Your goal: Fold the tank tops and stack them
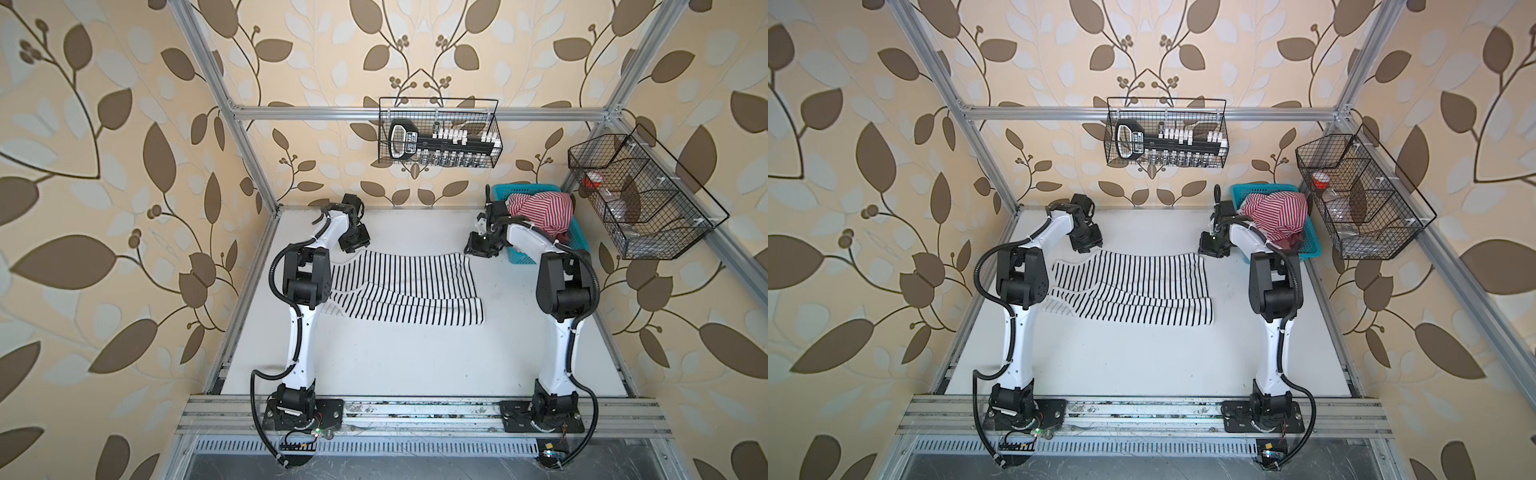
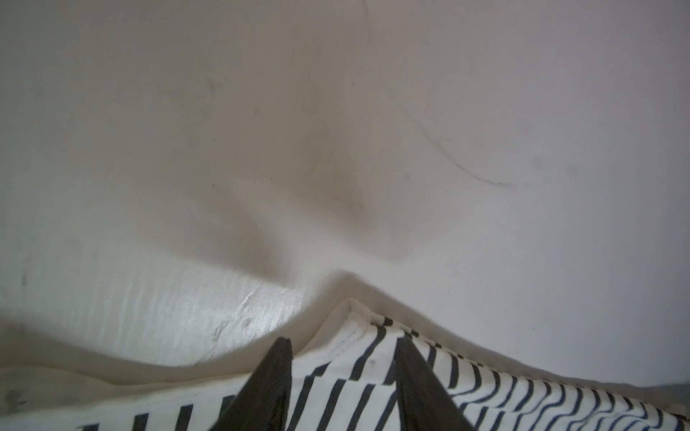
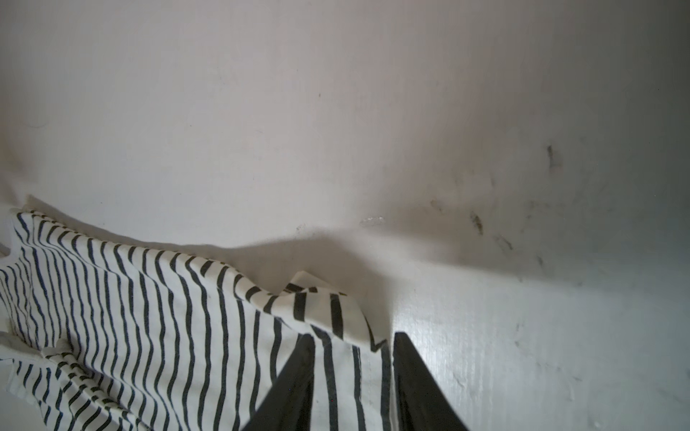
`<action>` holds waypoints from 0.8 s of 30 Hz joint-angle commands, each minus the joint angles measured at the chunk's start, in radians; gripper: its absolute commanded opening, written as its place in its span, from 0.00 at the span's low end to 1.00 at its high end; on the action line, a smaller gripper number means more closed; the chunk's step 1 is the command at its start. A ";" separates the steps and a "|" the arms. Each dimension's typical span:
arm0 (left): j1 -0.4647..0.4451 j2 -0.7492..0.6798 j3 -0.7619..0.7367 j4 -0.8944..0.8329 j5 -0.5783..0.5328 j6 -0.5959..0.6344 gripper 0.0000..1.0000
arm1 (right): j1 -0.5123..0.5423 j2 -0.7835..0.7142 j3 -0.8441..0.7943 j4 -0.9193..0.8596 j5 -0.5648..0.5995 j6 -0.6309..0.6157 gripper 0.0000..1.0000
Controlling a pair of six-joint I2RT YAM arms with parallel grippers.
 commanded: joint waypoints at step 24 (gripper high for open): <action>0.004 0.074 0.057 0.006 0.070 0.015 0.36 | -0.002 0.099 0.071 0.005 -0.088 0.005 0.23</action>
